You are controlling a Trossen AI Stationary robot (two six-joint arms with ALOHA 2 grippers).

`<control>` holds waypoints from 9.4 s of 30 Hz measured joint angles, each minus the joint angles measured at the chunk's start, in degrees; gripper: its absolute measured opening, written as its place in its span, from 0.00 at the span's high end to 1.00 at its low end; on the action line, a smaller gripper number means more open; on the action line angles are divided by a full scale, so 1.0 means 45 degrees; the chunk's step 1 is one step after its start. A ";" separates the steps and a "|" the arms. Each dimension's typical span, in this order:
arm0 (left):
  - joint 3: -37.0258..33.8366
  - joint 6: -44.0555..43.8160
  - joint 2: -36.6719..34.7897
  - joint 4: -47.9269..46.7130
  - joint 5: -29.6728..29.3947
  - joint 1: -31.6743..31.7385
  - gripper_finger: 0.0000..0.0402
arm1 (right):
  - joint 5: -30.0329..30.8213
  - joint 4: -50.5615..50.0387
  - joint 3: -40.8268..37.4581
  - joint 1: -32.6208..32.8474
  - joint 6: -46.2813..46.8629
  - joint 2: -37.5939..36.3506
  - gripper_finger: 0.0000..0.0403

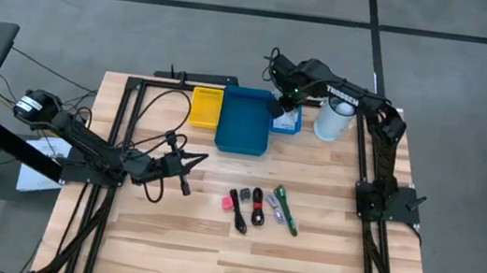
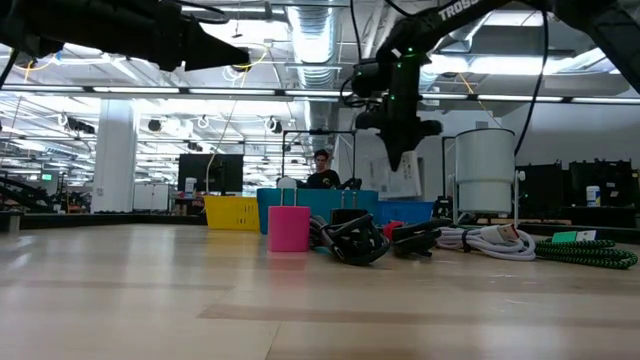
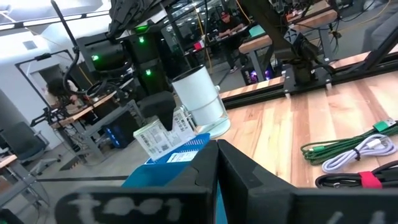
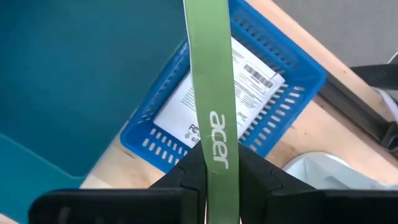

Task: Pick and place items into bin
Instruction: Put the white card reader box into the blue bin, then put the green charger cable into the dark blue bin

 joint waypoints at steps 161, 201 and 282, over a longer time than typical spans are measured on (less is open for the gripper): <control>0.0005 -0.0253 0.0000 0.0000 0.0471 -0.0005 1.00 | -0.1557 0.5973 -1.0481 0.8410 0.3887 -0.3280 0.99; 0.0005 -0.0251 0.0000 -0.0008 0.0468 -0.0005 1.00 | -0.1143 0.4405 -0.9564 0.9609 0.2510 -0.3342 0.67; 0.0005 -0.0253 0.0005 -0.0029 0.0554 -0.0019 1.00 | -0.0207 1.0531 -0.3201 0.3134 -0.3707 -0.0816 0.79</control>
